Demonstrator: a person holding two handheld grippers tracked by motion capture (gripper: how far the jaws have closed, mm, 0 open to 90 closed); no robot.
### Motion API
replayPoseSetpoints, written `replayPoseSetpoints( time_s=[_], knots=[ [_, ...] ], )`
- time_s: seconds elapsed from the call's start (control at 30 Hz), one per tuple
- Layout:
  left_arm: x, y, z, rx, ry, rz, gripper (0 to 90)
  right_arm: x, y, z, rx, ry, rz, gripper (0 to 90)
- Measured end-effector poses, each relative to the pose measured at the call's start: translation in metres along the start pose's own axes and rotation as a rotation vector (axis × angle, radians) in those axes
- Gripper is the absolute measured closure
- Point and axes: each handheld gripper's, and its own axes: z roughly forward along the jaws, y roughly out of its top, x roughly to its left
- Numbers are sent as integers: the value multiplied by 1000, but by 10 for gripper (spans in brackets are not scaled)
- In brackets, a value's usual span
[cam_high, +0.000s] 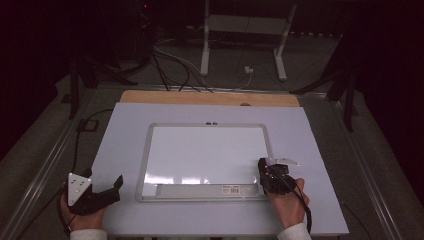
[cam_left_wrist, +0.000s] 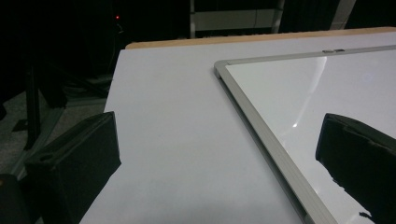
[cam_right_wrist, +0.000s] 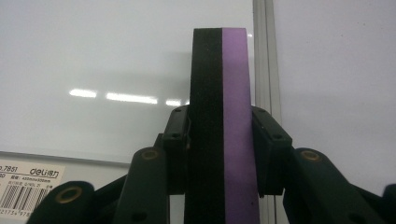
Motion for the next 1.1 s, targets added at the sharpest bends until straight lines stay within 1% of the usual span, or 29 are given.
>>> replayPoseSetpoints(
  time_s=[0.1, 0.23, 0.4, 0.5, 0.53, 0.6, 0.67, 0.7, 0.73, 0.8, 0.83, 0.87, 0.93, 1.0, 1.07, 1.1],
  knots=[
    [0, 0, 0, -1, 0, 0, 5, -1, 0, 1, -6, -2, -10, 637],
    [0, 0, 0, 0, 2, 0, 5, -4, 2, 3, -7, -1, -4, 637],
    [0, 0, 1, 4, 1, 0, 5, -4, 3, 3, -7, -3, 1, 634],
    [0, 0, 1, 1, 2, 0, 5, -6, 3, 4, -5, 14, 12, 618],
    [0, 0, 1, 1, 2, 0, 5, -7, 3, 4, -9, 20, 14, 581],
    [0, 0, 0, 2, 2, 0, 5, -10, 4, 4, -42, 43, 11, 472],
    [0, 0, 0, 3, 2, 0, 5, -13, 7, 2, -43, 93, 54, 368],
    [0, 0, 0, 2, 3, -2, 5, -16, 8, 0, -64, 133, 65, 314],
    [0, 0, 0, 2, 3, -1, 5, -17, 9, -1, -89, 162, 75, 284],
    [1, 0, 0, 3, 4, -2, 5, -21, 11, -3, -133, 206, 75, 198],
    [1, 0, 0, 2, 5, -4, 5, -23, 11, -4, -153, 218, 71, 177],
    [1, 0, 0, 0, 5, -5, 5, -24, 12, -5, -175, 223, 53, 154],
    [1, 0, -1, -2, 9, -9, 5, -27, 12, -7, -222, 221, 4, 128],
    [1, 0, -1, -4, 8, -11, 5, -31, 13, -9, -258, 217, -48, 77],
    [1, 0, -1, -3, 7, -11, 5, -36, 14, -12, -281, 217, -73, 53],
    [1, 0, -1, -2, 4, -13, 5, -39, 15, -13, -287, 221, -76, 41]
  ],
)
